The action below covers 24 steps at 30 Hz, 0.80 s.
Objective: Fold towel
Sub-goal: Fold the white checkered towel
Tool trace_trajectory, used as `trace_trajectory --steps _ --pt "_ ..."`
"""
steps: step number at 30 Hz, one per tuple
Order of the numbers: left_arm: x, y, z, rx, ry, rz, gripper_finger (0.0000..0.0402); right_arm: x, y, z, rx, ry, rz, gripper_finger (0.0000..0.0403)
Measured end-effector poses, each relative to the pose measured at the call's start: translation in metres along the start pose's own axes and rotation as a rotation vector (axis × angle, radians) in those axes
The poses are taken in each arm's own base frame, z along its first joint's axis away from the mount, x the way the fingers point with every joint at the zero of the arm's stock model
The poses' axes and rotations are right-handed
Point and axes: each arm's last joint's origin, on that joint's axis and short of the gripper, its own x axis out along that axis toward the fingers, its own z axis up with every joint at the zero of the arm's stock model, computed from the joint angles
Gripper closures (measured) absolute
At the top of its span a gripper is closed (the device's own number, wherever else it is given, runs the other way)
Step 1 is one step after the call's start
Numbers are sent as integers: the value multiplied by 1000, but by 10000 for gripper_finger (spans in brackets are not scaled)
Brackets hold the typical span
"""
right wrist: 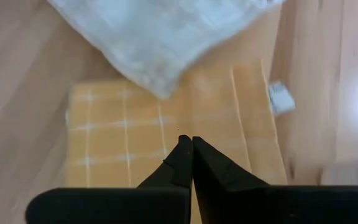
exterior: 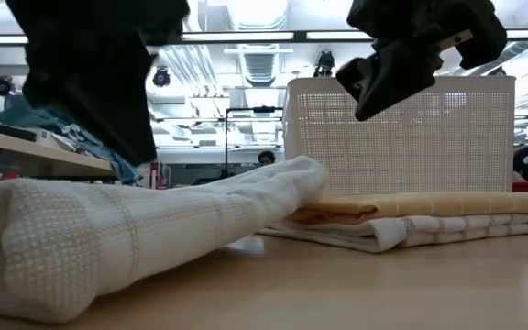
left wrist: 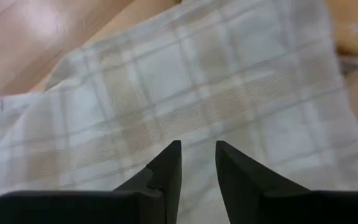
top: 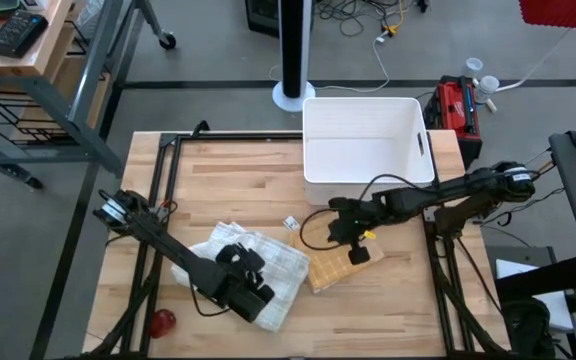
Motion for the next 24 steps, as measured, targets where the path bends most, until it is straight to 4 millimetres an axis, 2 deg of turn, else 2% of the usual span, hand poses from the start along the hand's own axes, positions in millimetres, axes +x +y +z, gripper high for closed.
trace_trajectory --steps 8,15,19,24 --pt "36 -16 -12 -44 7 -8 317 3 16 8 -89 -85 25 401" --pt "58 -33 -24 51 46 -97 323 8 38 12 -229 -124 72 402" --pt "60 -42 -26 122 45 -173 325 19 60 15 -389 -157 117 402" --pt "57 -42 -24 129 21 -183 325 45 77 13 -517 -158 137 401"
